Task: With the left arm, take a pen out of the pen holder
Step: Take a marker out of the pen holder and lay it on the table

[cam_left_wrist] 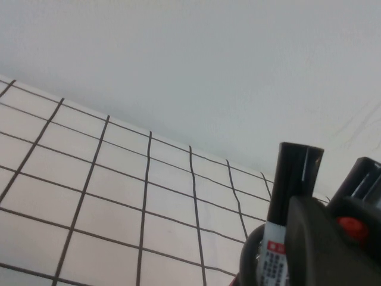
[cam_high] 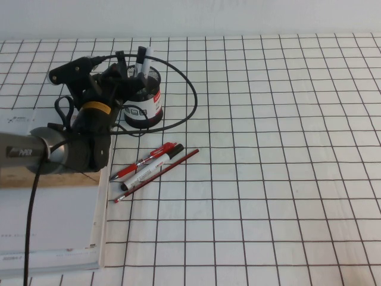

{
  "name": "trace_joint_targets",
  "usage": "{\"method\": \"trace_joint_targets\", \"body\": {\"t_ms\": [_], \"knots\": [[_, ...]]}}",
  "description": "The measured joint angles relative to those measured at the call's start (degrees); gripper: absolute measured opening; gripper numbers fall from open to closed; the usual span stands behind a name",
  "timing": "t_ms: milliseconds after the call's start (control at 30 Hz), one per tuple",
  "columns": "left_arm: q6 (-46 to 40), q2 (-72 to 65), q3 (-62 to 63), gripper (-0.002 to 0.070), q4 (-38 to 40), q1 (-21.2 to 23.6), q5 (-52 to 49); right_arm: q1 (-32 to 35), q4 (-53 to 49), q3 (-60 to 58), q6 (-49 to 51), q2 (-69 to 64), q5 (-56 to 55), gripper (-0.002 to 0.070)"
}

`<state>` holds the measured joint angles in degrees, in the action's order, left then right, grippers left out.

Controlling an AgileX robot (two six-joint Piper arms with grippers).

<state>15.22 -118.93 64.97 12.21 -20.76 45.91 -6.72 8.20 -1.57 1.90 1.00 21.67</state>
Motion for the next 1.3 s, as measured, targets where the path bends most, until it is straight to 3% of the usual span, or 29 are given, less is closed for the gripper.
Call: {"method": "trace_joint_targets", "body": {"t_ms": [433, 867, 967, 1100, 1300], "knots": [[-4.6, 7.8, 0.0, 0.0036, -2.5, 0.0, -7.6, 0.0, 0.0, 0.0, 0.0, 0.0, 0.0, -0.0015], [-7.1, 22.8, 0.0, 0.0035, -13.6, 0.0, -18.4, 0.0, 0.0, 0.0, 0.0, 0.0, 0.0, -0.0015], [-7.2, 26.9, 1.2, 0.0035, -17.8, 0.0, -26.6, 0.0, 0.0, 0.0, 0.0, 0.0, 0.0, -0.0015], [-7.7, 30.1, 7.4, 0.0035, -23.3, -0.9, -46.7, 0.0, 0.0, 0.0, 0.0, 0.0, 0.0, -0.0015], [-14.7, 30.0, 17.8, 0.0035, -24.6, -5.6, -74.2, 0.0, 0.0, 0.0, 0.0, 0.0, 0.0, -0.0015]]}}
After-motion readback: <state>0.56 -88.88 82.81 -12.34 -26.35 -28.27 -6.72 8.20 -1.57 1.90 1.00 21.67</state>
